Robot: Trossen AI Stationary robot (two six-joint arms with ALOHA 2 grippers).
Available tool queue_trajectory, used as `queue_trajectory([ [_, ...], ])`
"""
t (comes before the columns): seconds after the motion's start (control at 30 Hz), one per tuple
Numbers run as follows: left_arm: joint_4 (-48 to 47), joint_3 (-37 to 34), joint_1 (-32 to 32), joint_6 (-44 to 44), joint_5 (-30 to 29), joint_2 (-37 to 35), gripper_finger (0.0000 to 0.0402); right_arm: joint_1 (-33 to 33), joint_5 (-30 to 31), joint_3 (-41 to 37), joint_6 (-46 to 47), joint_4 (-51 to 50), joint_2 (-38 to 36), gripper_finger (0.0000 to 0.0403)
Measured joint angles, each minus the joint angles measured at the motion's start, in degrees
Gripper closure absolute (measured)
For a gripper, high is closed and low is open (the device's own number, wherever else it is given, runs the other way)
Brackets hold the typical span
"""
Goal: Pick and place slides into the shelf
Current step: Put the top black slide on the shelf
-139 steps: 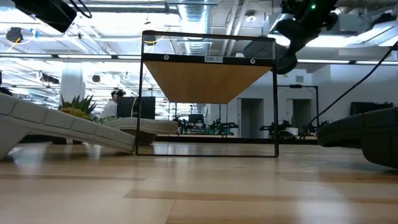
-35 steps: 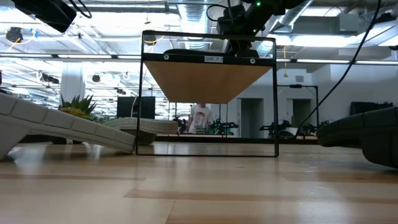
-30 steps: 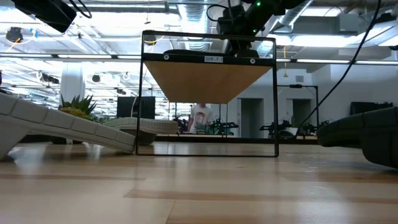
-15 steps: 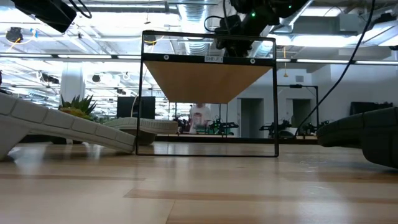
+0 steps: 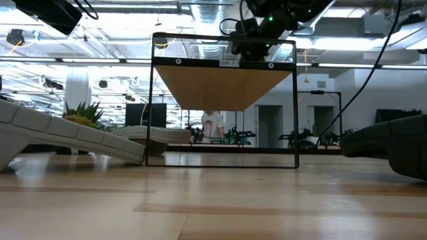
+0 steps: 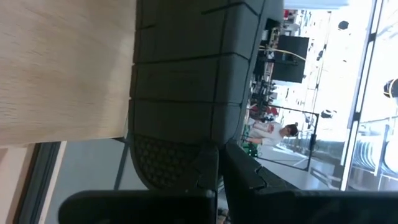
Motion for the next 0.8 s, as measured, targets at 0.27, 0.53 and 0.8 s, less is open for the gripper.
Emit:
queue_trajectory([
  [0.27,0.0,0.0,0.0,0.0,0.0,0.0,0.0401,0.0,-1.5,0.0,0.0,0.0,0.0,0.0403],
  [0.53,0.0,0.0,0.0,0.0,0.0,0.0,0.0401,-0.2,-1.5,0.0,0.3,-0.1,0.0,0.0403],
  [0.8,0.0,0.0,0.0,0.0,0.0,0.0,0.0401,-0.3,-1.5,0.0,0.4,-0.5,0.0,0.0403],
])
